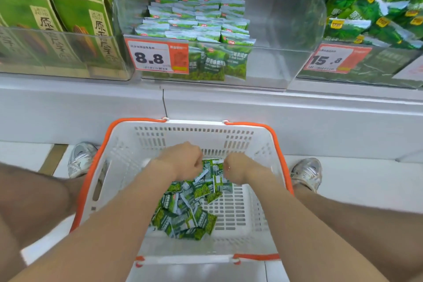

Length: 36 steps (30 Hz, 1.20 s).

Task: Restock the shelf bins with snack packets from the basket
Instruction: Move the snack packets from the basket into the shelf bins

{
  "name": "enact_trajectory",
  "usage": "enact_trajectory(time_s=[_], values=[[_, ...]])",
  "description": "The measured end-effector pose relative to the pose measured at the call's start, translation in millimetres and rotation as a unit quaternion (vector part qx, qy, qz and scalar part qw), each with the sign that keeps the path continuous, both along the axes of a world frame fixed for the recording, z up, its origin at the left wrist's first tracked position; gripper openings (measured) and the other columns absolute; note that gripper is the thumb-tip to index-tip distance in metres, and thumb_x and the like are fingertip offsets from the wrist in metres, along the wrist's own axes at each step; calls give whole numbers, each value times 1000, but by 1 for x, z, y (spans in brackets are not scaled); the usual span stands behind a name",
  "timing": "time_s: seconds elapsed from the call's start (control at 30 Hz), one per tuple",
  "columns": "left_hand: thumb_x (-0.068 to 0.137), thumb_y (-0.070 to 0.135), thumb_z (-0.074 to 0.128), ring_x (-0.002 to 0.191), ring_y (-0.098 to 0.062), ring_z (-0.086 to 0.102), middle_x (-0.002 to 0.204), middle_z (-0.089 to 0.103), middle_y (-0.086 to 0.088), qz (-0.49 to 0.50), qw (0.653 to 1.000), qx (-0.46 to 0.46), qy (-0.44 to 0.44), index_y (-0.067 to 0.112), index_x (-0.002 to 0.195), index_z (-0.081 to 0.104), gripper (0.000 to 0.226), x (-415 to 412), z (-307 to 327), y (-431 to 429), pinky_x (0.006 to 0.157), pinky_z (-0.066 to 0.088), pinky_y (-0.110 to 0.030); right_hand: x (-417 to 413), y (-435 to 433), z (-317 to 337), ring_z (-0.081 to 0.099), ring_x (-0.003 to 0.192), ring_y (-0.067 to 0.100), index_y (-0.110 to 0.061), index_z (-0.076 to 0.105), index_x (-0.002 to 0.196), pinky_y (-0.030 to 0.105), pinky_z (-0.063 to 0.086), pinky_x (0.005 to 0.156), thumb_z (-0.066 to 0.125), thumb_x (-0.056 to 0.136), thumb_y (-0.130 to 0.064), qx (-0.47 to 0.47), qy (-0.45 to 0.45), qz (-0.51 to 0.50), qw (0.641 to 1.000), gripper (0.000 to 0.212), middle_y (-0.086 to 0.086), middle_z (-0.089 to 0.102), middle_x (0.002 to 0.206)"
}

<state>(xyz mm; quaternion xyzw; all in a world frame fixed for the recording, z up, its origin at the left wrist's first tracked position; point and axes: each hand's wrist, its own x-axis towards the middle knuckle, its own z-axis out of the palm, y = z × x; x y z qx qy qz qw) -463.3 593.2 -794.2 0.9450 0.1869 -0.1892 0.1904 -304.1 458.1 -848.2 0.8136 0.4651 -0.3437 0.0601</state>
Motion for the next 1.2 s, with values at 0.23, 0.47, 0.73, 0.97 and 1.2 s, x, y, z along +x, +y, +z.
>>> enact_trajectory(time_s=[0.23, 0.47, 0.73, 0.97, 1.2], values=[[100, 26, 54, 84, -31, 69, 88, 71, -14, 14, 997, -59, 56, 9, 86, 63, 24, -6, -42, 9, 78, 59, -44, -32, -24, -78, 41, 139, 41, -24, 62, 139, 53, 49, 105, 57, 96, -8, -184, -63, 144, 970, 46, 10, 21, 161], [98, 28, 53, 82, -30, 69, 98, 73, -15, 30, 994, -79, 74, 21, 84, 58, 16, -10, -64, 17, 79, 58, -44, -17, -29, -84, 59, 115, 32, -23, 63, 134, 44, 54, 94, 66, 95, -14, -77, -53, 115, 989, 40, 7, 47, 137], [98, 34, 62, 112, -23, 63, 125, 64, 0, 43, 992, -114, 37, 21, 120, 66, 26, -8, -61, 14, 99, 54, -44, -15, -13, -53, 53, 72, 23, -14, 54, 80, 32, 44, 63, 72, 77, -15, 55, 86, -78, 992, 18, 5, 58, 79], [85, 20, 76, 102, -16, 62, 124, 60, 5, 141, 946, -272, -105, 30, 131, 61, 49, 3, -25, 8, 86, 49, -28, -10, 19, 45, 67, 84, 14, -19, 77, 99, 30, 53, 74, 77, 83, -15, 172, 168, -73, 968, 17, -1, 70, 101], [86, -3, 80, 93, -34, 79, 91, 78, -21, 289, 778, -522, -196, -4, 116, 63, 34, -3, 39, 6, 84, 65, -38, 8, 9, 130, 68, 79, 9, -16, 73, 111, 21, 52, 75, 86, 83, -10, 295, 283, -174, 896, 31, -1, 75, 85]])
